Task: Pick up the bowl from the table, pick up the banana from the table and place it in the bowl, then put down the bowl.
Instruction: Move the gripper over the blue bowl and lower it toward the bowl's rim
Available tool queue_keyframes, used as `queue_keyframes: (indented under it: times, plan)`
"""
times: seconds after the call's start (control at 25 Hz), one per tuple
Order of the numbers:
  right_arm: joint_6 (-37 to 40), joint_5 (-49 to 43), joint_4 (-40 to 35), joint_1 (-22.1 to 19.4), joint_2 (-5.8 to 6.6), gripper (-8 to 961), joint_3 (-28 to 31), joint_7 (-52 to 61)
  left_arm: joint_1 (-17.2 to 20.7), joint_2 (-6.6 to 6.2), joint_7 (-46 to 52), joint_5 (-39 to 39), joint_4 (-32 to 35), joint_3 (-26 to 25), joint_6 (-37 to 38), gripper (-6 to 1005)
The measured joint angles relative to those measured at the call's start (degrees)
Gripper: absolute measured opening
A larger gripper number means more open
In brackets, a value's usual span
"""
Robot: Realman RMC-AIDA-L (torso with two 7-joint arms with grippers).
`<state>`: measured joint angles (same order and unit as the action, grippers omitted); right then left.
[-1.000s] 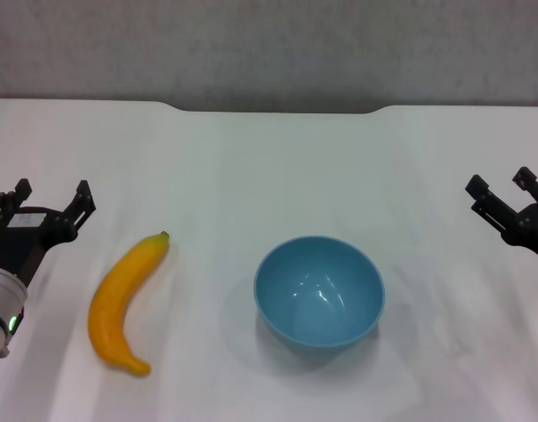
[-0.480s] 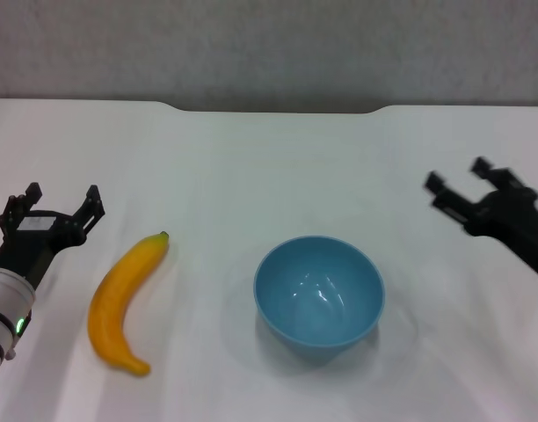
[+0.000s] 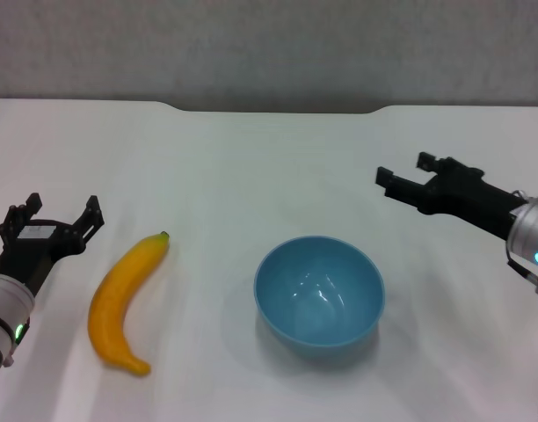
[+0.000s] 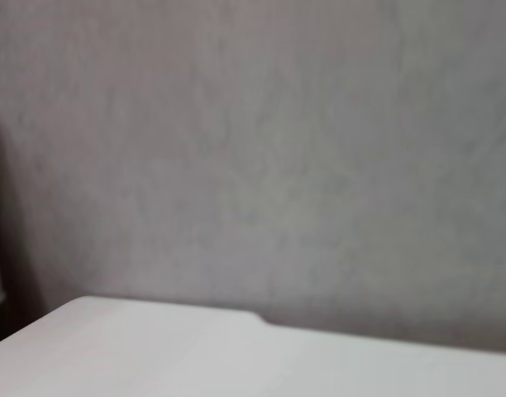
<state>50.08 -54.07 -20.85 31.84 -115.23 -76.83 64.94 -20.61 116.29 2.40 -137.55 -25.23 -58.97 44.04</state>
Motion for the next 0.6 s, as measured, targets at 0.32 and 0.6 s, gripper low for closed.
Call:
queue_keyframes:
  times: [0.32,0.6]
  plan:
    - [-4.43,-40.75,-10.88,6.38,0.56,908,-0.32,41.42,-0.06,0.01,-0.14,0.0,0.0,0.0,-0.43,893]
    - [-0.7,-65.8,-11.46,13.94,0.63,908,0.4,63.58,-0.78,0.15,-0.2,0.0,-0.08,0.03,-0.45,893]
